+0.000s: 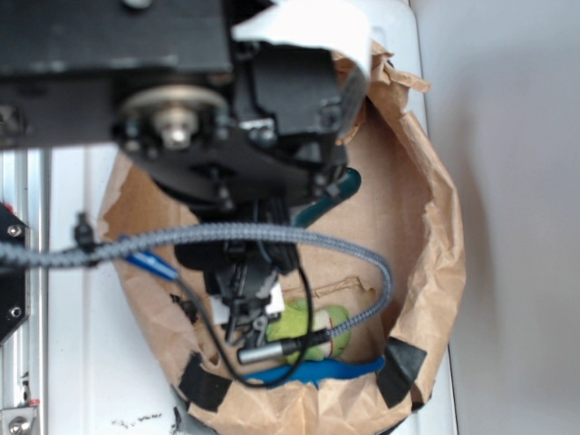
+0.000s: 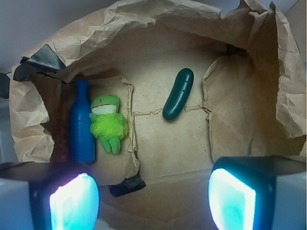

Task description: Grab the plastic pickle.

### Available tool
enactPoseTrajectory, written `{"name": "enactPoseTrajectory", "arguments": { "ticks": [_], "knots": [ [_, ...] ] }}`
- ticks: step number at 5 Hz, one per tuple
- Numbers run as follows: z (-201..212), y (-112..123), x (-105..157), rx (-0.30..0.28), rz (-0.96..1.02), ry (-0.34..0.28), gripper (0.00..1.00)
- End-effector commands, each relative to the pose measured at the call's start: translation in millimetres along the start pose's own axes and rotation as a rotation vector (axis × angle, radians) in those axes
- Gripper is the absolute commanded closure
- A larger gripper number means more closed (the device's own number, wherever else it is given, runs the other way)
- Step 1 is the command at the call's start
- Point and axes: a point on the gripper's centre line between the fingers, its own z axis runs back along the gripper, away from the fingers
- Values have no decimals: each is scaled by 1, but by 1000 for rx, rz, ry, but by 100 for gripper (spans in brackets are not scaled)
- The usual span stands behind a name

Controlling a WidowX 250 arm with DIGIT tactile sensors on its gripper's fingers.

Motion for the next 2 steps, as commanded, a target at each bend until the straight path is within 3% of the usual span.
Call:
{"name": "enactPoseTrajectory", "arguments": {
  "ticks": [1, 2],
  "knots": [
    [-27, -6, 31, 32, 89, -60, 0],
    [-62, -12, 57, 26, 168, -61, 0]
  ]
}}
